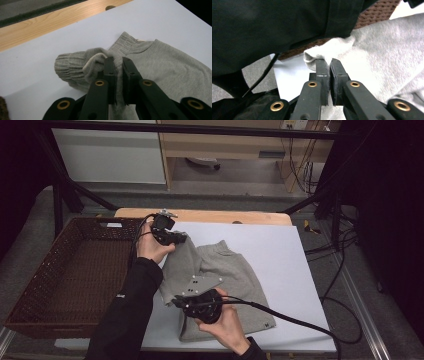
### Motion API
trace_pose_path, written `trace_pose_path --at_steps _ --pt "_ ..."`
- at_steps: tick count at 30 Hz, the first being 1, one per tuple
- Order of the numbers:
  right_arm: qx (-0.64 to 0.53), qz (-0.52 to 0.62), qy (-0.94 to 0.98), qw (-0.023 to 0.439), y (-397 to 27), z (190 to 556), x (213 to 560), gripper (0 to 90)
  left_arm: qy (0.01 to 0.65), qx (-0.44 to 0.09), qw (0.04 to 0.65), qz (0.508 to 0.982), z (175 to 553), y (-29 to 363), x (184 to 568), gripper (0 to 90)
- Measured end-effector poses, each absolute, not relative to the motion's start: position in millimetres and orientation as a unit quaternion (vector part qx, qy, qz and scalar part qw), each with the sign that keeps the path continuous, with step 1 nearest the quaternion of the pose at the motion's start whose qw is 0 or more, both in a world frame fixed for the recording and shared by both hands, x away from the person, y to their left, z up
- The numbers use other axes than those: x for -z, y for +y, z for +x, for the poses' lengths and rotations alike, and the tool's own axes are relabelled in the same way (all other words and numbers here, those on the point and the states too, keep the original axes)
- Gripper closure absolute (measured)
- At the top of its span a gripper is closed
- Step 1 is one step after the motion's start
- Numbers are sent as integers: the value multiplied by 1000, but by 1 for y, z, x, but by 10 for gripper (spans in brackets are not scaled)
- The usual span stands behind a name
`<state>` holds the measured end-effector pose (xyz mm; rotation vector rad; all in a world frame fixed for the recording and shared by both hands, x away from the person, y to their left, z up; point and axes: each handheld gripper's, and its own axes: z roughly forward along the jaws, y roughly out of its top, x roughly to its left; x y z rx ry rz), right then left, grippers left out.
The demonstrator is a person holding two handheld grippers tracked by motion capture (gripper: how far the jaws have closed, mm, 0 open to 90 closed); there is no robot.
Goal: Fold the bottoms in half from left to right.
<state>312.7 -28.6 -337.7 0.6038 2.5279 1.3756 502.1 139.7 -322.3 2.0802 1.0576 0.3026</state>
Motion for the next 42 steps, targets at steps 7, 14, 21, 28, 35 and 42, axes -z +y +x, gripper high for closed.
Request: trace_pose_path --at_steps 7,14,21,28,35,42 --pt "-458 221 855 101 -46 312 346 869 411 -116 392 815 505 128 331 835" --pt "-455 234 853 107 -65 309 350 869 408 -114 398 814 507 116 338 835" --pt "-455 251 847 113 -86 307 353 869 407 -113 401 813 510 103 343 835" --pt "-454 266 842 118 -102 307 357 869 402 -116 404 814 512 88 350 835" --pt "-450 280 839 122 -116 306 363 869 389 -117 403 820 514 77 357 835" --pt "-444 297 835 127 -134 304 370 869 383 -114 403 823 516 64 365 834"
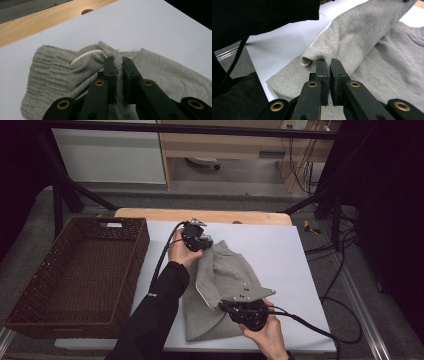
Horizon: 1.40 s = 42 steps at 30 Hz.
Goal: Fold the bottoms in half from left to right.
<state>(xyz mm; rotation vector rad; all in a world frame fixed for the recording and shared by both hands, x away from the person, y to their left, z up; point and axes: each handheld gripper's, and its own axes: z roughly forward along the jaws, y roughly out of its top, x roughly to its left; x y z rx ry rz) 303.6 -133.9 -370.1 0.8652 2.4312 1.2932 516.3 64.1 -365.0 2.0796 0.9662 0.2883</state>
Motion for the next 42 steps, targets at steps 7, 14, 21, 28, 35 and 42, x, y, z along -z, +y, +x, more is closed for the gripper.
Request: trace_pose_path --at_steps 7,14,21,28,35,42 --pt "-442 311 831 130 -151 300 374 869 378 -114 400 827 520 47 374 833" --pt "-437 323 828 137 -164 298 377 867 375 -111 395 831 522 37 382 831" --pt "-426 333 830 132 -173 297 385 866 357 -104 383 846 523 30 391 828" --pt "-424 343 829 127 -181 296 394 863 350 -100 373 854 524 24 402 823" --pt "-411 349 832 126 -186 295 402 862 345 -101 372 856 525 19 412 807" --pt "-389 358 840 123 -190 295 413 836 345 -99 379 853 521 25 405 640"
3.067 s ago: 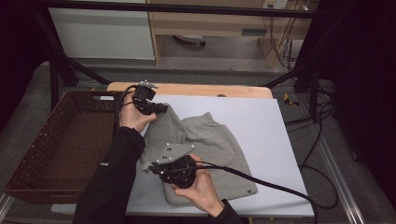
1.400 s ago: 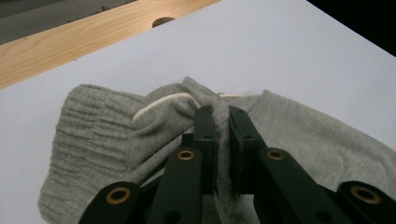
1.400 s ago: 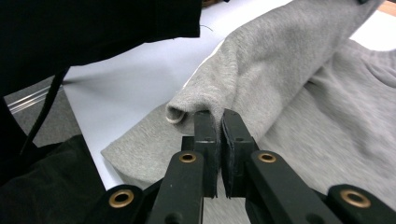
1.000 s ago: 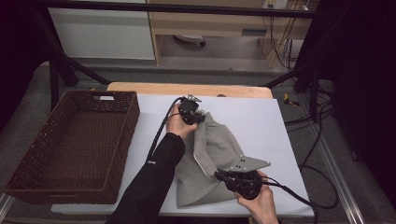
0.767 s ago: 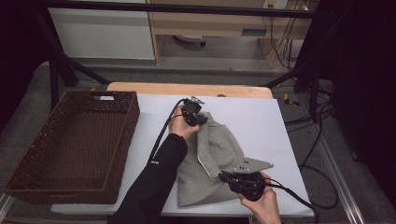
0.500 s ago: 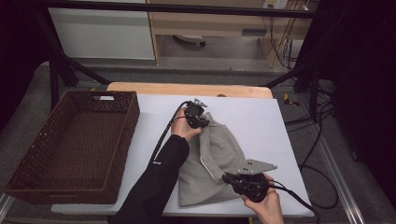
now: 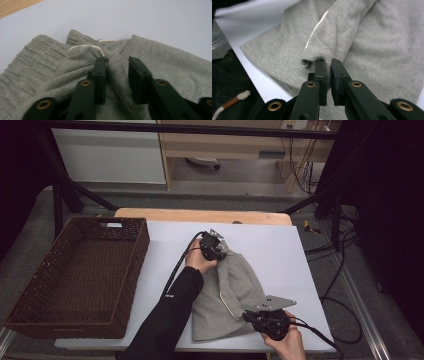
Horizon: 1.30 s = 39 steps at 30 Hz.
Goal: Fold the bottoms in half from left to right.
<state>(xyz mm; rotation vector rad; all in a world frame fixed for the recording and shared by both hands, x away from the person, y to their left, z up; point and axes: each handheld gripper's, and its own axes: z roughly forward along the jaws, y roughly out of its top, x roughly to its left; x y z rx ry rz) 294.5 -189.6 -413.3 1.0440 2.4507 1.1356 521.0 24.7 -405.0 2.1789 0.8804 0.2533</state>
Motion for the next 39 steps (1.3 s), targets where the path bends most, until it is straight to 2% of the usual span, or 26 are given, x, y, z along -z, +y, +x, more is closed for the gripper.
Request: trace_pose_path --at_steps 2,4,6,8,10,13,17,29,39 --pt "-388 359 840 121 -190 294 416 777 341 -101 385 852 518 28 399 556" --pt "-393 355 838 131 -191 293 415 669 347 -103 384 849 514 32 393 427" --pt "-404 351 834 133 -191 292 413 607 351 -108 383 848 510 38 387 365" --pt "-415 355 827 135 -192 292 412 480 354 -110 381 847 507 45 383 296" --pt "-419 360 822 141 -192 294 411 425 363 -106 383 843 502 52 381 242" --pt "-424 368 814 147 -193 297 410 279 367 -104 380 842 494 64 380 189" --pt "-433 370 808 150 -191 302 407 174 374 -99 381 840 482 81 382 144" --pt "-422 381 803 181 -180 331 399 142 379 -79 415 823 430 128 400 71" --pt "-413 387 804 183 -174 350 401 143 374 -67 398 835 393 148 412 66"
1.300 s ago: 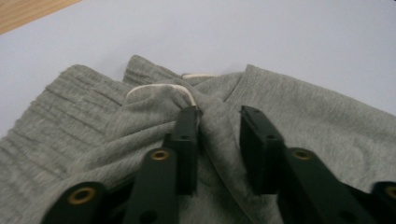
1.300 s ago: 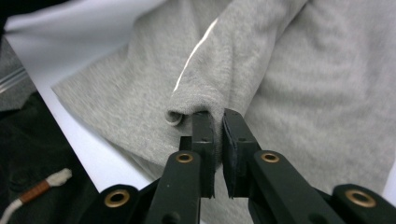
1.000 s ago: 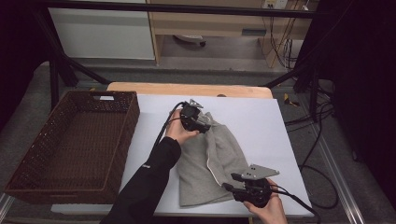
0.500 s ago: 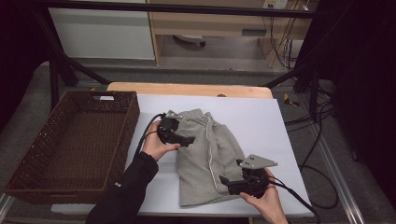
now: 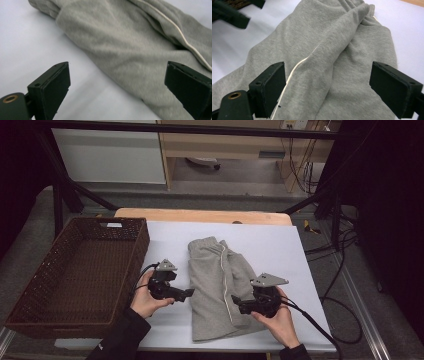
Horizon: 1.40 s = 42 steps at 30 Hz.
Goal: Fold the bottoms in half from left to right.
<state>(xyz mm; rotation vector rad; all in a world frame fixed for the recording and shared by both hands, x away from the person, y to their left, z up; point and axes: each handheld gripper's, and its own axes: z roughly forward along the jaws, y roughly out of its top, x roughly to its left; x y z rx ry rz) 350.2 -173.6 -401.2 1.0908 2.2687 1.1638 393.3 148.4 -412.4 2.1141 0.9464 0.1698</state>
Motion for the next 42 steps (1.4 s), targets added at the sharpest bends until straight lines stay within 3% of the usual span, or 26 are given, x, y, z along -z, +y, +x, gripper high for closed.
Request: trace_pose_path --at_steps 6,12,24,31,36,42 --pt "-407 388 808 177 -166 363 403 163 367 -56 395 840 377 143 420 98" --pt "-411 388 808 166 -157 378 405 269 363 -39 390 845 364 138 424 159" --pt "-408 395 802 188 -140 409 415 395 339 -35 392 854 343 124 438 390" --pt "-400 392 807 190 -136 420 420 586 349 -15 396 849 341 123 445 530" --pt "-383 399 811 187 -141 427 419 831 345 -14 395 851 339 120 448 563" --pt "-369 410 810 198 -156 430 417 861 349 -11 397 849 338 119 447 558"
